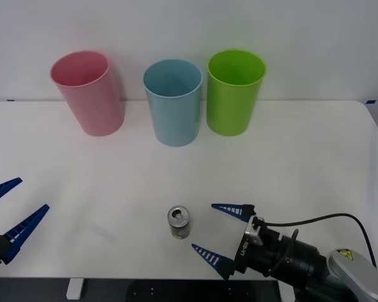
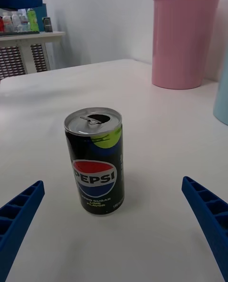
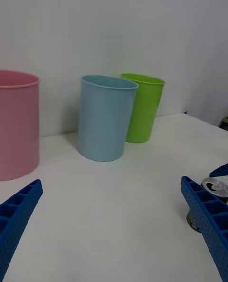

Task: Grasp the object on the table and drop it into the matching bin: aluminum can to the light blue bin, PET bottle to the pink bin.

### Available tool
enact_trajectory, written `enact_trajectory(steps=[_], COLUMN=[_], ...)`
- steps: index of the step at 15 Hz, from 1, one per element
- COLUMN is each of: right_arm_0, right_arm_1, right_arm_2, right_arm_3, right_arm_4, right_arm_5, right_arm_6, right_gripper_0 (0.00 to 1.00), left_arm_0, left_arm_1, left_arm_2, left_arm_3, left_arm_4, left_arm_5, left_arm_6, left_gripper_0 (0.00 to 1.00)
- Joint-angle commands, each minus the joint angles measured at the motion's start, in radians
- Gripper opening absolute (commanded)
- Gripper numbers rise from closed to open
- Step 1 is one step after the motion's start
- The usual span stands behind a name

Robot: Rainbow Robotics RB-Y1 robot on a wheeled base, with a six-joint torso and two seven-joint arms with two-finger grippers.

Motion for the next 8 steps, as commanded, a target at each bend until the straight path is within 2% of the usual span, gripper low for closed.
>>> enact_trajectory(steps=[1,8], right_arm_0=[-0.017,-0.041], right_arm_1=[0.023,0.083], right_arm_2=[0.038,0.112], right_arm_3=[0.0,0.002], right_arm_4=[0.016,0.07], right_arm_5=[0.068,0.21], right_arm_6=[0.007,0.003], right_gripper_0=[1.0,1.0], left_arm_0=[0.0,0.0], left_arm_1=[0.0,0.0], left_arm_2=[0.0,0.0], left_arm_3=[0.0,0.0], left_arm_4=[0.0,0.0], left_arm_5=[0.0,0.0], left_arm_6=[0.0,0.0], left_gripper_0=[1.0,1.0])
